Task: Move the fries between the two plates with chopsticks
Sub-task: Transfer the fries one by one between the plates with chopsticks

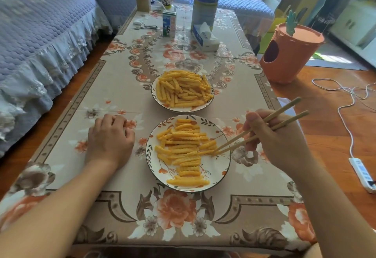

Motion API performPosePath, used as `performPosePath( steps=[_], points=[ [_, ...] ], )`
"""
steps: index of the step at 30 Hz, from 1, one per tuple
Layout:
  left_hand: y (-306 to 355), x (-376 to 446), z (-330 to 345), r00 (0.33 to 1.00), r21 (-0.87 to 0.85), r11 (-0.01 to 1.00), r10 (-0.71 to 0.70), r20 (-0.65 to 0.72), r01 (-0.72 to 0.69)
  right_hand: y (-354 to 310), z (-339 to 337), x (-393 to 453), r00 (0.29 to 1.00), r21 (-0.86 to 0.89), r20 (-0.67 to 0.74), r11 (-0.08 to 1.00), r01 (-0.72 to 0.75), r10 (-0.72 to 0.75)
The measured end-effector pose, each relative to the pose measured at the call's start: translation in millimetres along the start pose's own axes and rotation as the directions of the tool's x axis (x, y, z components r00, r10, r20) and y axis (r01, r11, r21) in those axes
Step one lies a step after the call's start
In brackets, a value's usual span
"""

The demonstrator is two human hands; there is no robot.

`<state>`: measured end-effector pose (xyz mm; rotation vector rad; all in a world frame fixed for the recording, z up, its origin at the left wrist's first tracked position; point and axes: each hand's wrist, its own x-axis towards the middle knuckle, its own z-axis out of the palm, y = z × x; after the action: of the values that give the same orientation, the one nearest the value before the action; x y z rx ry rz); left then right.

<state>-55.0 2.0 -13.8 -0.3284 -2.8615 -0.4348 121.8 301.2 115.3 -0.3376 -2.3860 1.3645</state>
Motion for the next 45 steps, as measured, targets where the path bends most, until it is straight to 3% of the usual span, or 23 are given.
performPosePath(
  steps=[4,8,13,22,26,33,38,45],
  points=[
    [0,0,0,1.0,-0.007,1.0,-0.003,0.004,0.003,-2,-6,0,1.0,0.029,0.009,1.0,0.005,-0.006],
    [0,-1,1,1.0,0.001,1.0,0.003,0.005,-0.003,-17,-9,11,0.998,0.178,-0.066,0.984,0.018,-0.006],
    [-1,0,2,1.0,0.021,1.0,0.0,0.009,0.0,-32,31,64,0.991,0.256,-0.129,0.965,0.053,-0.02],
    [-4,1,3,1.0,0.008,1.0,0.013,0.0,-0.013,-27,113,123,0.966,0.18,-0.246,0.983,-0.037,0.081],
    [-5,1,3,1.0,-0.012,1.0,0.005,0.018,-0.004,-26,117,125,0.967,0.145,-0.231,0.986,-0.076,0.109],
    [-4,1,2,1.0,-0.017,1.0,-0.002,0.03,0.002,-24,86,116,0.952,0.244,-0.26,0.965,-0.1,0.165],
    [-5,1,0,0.999,-0.01,1.0,0.0,0.039,0.0,-33,53,95,0.967,0.312,-0.182,0.943,-0.116,0.179],
    [-3,0,1,0.999,0.006,1.0,-0.006,0.041,0.006,-46,19,44,0.991,0.217,0.101,0.971,-0.104,0.083]
  ],
)
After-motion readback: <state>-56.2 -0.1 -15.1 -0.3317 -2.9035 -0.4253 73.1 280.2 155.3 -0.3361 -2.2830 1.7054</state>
